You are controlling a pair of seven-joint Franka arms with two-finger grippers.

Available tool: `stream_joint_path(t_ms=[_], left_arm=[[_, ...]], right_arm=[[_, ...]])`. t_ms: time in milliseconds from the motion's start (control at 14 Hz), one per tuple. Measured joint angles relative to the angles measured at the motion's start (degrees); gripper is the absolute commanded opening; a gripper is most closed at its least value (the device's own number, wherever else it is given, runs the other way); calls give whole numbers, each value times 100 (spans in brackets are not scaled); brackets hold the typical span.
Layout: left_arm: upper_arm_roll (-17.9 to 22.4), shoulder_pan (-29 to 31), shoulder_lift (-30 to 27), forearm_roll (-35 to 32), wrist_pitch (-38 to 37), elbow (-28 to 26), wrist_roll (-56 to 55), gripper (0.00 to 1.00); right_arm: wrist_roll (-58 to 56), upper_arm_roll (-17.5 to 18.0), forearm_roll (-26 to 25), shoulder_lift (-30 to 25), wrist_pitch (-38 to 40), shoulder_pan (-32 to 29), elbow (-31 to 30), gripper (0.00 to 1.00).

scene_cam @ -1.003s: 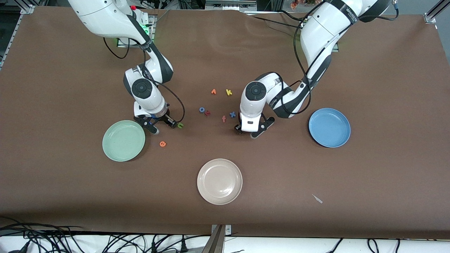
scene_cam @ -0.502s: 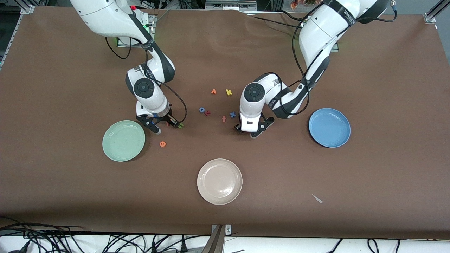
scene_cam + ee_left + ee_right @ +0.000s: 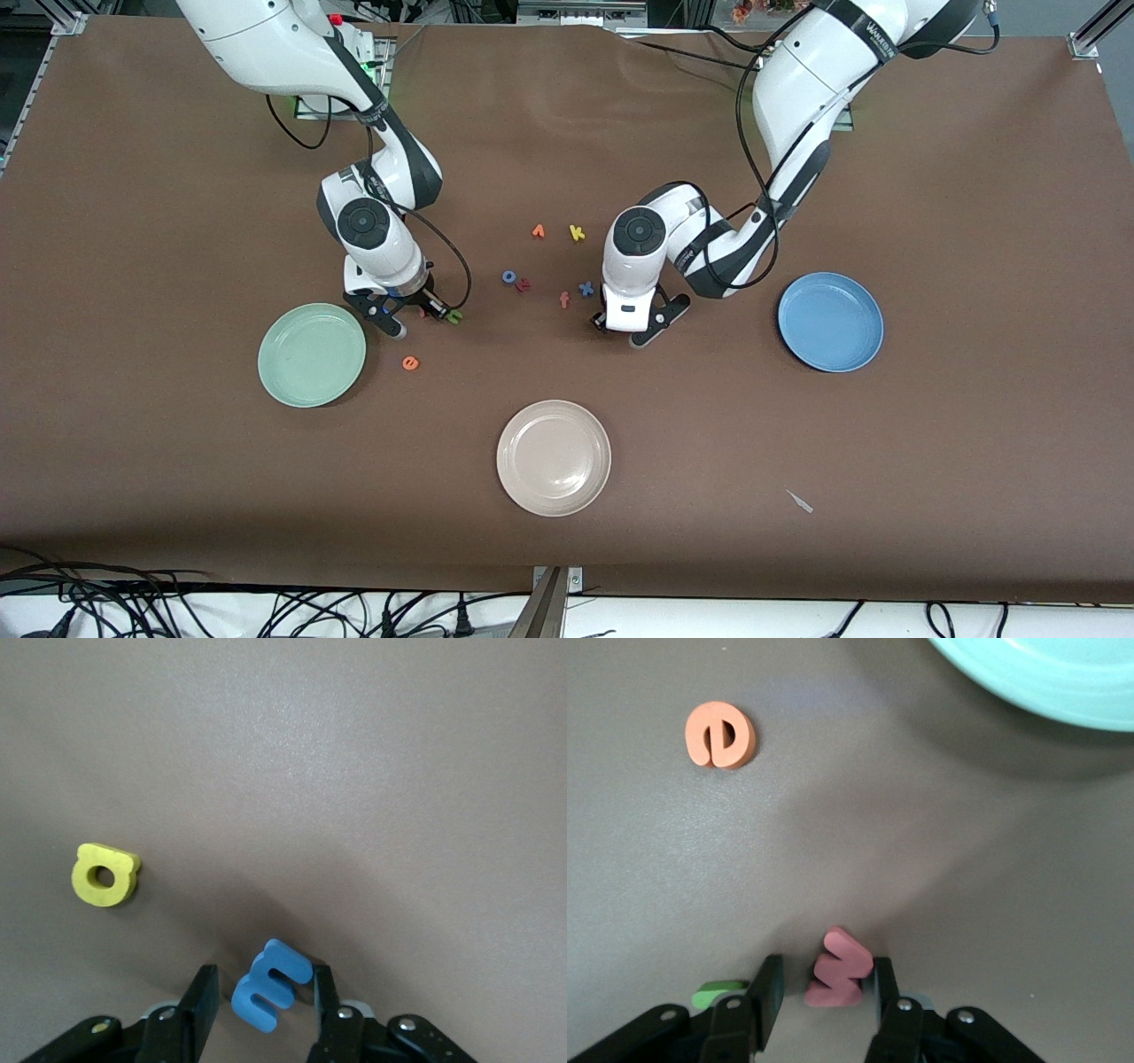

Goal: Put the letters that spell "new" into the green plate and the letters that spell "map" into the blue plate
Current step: 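Carry the W to the green plate while the left gripper grasps the E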

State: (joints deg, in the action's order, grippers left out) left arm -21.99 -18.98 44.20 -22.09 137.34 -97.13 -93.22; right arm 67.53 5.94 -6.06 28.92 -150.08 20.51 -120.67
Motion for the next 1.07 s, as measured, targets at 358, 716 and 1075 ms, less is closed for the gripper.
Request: stream_joint_path(t_ms=[358, 716, 1075], left_arm=[[-9, -12, -14, -299, -25, 6, -1, 19], [0, -12, -14, -301, -32, 14, 22, 6], [43, 133, -64, -325, -567, 153, 496, 3]], right_arm=[[-52, 0, 0, -12, 12, 0, 10, 0], [-546, -36, 0, -43, 1168, -10, 609, 0], [-2369, -500, 30, -325, 2446, -67, 1249, 0]])
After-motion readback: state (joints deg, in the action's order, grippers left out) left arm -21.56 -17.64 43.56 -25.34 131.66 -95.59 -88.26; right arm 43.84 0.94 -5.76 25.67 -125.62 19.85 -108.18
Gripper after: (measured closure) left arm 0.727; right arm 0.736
